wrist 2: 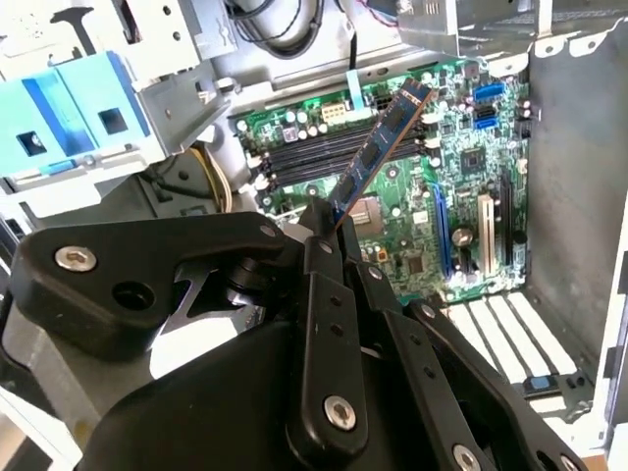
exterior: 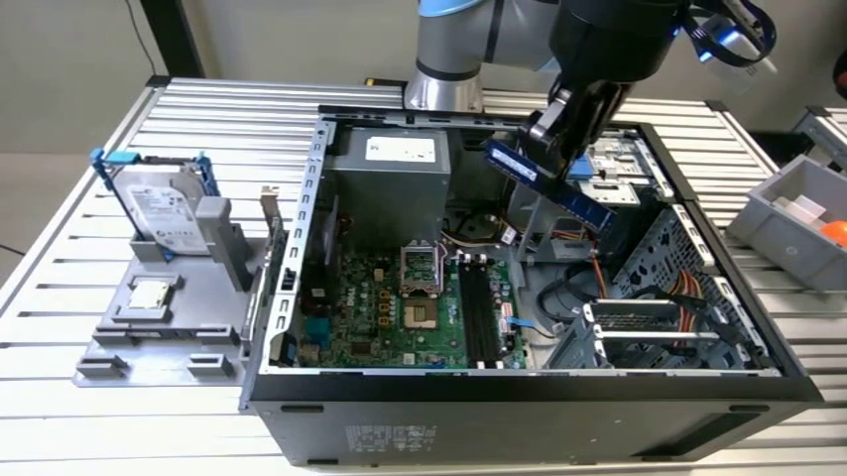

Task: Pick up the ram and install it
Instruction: 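Insert the ram into the slot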

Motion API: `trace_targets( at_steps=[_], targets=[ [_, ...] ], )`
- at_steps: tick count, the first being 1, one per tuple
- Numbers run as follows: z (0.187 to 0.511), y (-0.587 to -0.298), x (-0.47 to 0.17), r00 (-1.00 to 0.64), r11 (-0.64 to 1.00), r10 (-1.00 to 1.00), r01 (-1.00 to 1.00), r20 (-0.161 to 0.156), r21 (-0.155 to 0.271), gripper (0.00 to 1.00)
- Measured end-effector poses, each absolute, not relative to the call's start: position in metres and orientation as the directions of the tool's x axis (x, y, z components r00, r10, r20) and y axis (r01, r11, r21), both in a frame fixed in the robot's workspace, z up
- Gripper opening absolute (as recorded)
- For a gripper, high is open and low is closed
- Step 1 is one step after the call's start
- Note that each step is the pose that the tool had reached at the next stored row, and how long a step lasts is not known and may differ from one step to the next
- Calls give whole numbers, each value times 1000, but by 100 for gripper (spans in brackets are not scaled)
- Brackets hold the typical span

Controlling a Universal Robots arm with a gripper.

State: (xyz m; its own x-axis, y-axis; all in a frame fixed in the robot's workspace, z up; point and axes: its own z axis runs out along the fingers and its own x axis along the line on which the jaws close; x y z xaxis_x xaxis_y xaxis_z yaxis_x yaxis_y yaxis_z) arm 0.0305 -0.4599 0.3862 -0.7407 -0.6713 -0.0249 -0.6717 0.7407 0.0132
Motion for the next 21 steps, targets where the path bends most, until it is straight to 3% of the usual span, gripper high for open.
trace_targets(
  at_steps=[21],
  targets=[
    [386,-460,30,-825,825,-565,-565,-25,13,0]
  ],
)
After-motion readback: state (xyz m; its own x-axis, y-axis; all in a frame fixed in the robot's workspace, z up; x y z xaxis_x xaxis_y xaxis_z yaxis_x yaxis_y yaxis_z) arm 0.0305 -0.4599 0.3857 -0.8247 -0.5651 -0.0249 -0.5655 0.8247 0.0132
